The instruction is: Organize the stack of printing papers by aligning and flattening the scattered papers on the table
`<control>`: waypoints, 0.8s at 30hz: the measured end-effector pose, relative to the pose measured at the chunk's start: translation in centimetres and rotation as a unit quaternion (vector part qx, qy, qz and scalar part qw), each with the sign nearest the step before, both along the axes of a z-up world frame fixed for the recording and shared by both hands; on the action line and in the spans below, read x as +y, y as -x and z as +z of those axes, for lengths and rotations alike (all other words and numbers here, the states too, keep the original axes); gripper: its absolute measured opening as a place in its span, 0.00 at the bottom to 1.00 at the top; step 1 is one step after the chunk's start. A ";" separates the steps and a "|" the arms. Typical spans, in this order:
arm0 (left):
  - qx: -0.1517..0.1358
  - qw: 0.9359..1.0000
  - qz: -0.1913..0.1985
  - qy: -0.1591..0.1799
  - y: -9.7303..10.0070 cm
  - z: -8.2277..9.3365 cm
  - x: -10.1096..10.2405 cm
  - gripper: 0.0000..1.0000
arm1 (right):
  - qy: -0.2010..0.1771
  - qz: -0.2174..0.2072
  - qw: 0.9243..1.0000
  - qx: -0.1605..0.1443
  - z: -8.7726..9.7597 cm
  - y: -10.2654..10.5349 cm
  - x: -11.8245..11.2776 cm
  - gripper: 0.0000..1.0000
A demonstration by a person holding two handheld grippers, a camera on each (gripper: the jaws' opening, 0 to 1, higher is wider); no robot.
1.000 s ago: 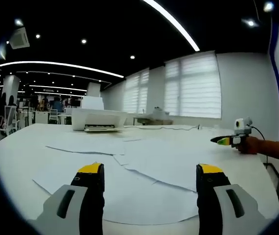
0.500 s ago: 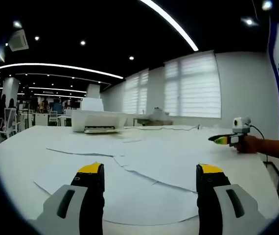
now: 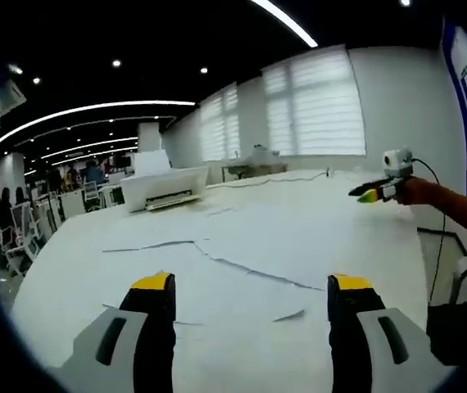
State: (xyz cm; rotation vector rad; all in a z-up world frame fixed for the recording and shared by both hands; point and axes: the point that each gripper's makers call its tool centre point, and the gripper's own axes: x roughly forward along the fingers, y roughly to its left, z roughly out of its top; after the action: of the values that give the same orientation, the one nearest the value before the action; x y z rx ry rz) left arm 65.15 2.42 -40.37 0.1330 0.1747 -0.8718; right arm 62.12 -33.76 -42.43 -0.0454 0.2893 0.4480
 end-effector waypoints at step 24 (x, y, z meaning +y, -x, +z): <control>0.028 0.999 0.043 0.007 6.0 -0.9 3.9 0.79 | 0.006 -0.002 0.999 0.038 -2.5 -0.3 0.1 0.41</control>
State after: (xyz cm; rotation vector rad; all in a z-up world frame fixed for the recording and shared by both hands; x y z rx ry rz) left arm 59.19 6.28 -41.23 0.0876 0.2249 -0.7905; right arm 62.45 -33.70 -44.95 -0.0396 0.3663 0.4443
